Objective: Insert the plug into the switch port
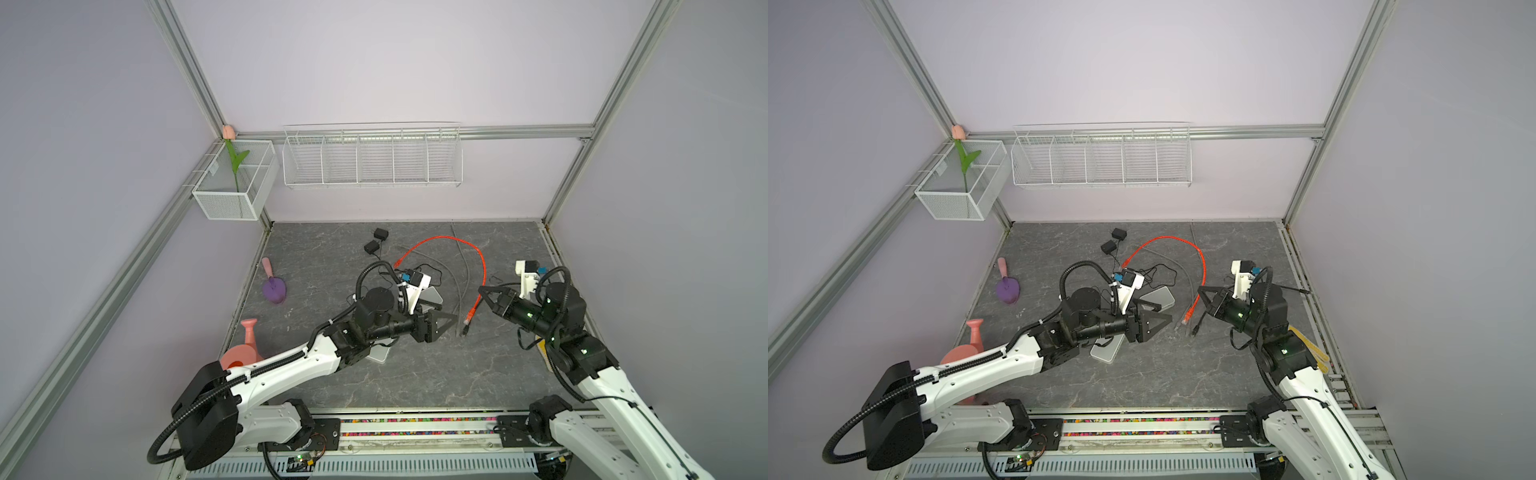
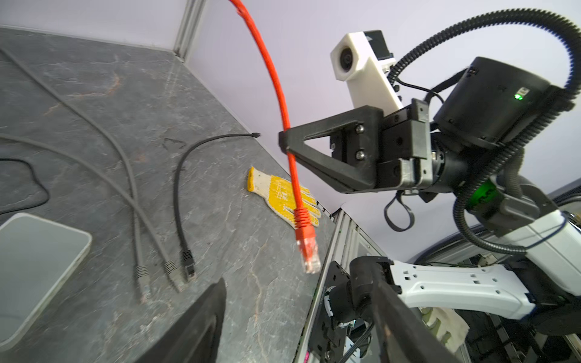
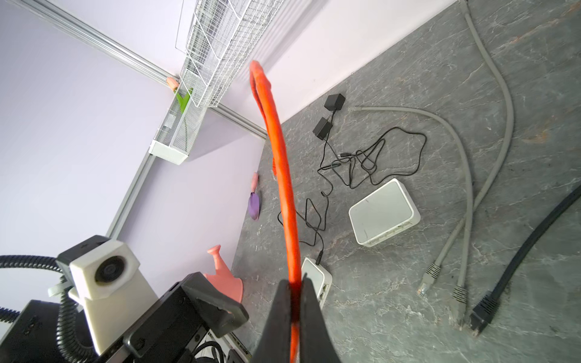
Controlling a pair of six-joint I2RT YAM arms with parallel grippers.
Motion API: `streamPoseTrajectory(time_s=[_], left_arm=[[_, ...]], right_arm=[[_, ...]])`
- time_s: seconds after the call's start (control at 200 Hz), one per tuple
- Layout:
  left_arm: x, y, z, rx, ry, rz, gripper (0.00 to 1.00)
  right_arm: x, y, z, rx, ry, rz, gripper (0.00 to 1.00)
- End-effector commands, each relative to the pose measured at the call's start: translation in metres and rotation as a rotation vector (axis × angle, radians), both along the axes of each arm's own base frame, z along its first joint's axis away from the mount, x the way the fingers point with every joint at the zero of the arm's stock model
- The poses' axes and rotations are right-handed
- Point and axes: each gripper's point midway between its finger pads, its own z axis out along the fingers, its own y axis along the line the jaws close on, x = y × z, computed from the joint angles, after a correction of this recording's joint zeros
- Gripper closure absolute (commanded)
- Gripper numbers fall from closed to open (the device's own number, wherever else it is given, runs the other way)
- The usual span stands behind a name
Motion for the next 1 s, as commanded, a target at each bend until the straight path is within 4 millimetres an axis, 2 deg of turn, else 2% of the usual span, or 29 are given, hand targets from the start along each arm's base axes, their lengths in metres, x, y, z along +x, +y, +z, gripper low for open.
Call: streamPoseTrajectory(time_s=[0.0, 0.175, 0.345, 0.4, 0.485, 0.555, 0.69, 0.9, 0.945, 0.995], left_arm=[[-0.006, -0.019, 0.018, -0.079, 0.012, -0.059, 0.27], [-0.012, -0.036, 0.013, -0.091, 0.046, -0.102, 0.34], [-0.011, -0.044, 0.008, -0.089, 0.064, -0.107, 0.38], [-0.01, -0.046, 0.009, -0.098, 0.066, -0.109, 0.45], [-0.006, -0.047, 0.007, -0.103, 0.076, -0.088, 0.69], [-0.004, -0.047, 0.006, -0.105, 0.079, -0.073, 0.82], [0.0, -0.045, 0.003, -0.096, 0.082, -0.048, 1.0], [0.004, -0.043, -0.011, -0.019, 0.099, -0.017, 1.0], [0.007, -0.041, -0.02, 0.031, 0.104, 0.002, 1.0], [0.01, -0.035, -0.037, 0.134, 0.11, 0.023, 1.0]], right_arm=[[-0.003, 0.005, 0.018, 0.096, -0.042, 0.014, 0.93], [-0.002, 0.008, 0.022, 0.138, -0.066, 0.022, 0.93], [-0.003, 0.012, 0.024, 0.165, -0.075, 0.041, 0.94], [-0.003, 0.013, 0.022, 0.168, -0.074, 0.042, 0.94], [-0.003, 0.013, 0.018, 0.173, -0.068, 0.042, 0.93], [-0.004, 0.013, 0.014, 0.17, -0.065, 0.039, 0.93], [-0.006, 0.01, 0.009, 0.164, -0.064, 0.026, 0.94], [-0.009, 0.003, -0.001, 0.124, -0.058, -0.005, 0.94], [-0.01, -0.001, -0.003, 0.101, -0.063, -0.016, 0.85], [-0.014, -0.005, -0.003, 0.059, -0.08, -0.023, 0.65]])
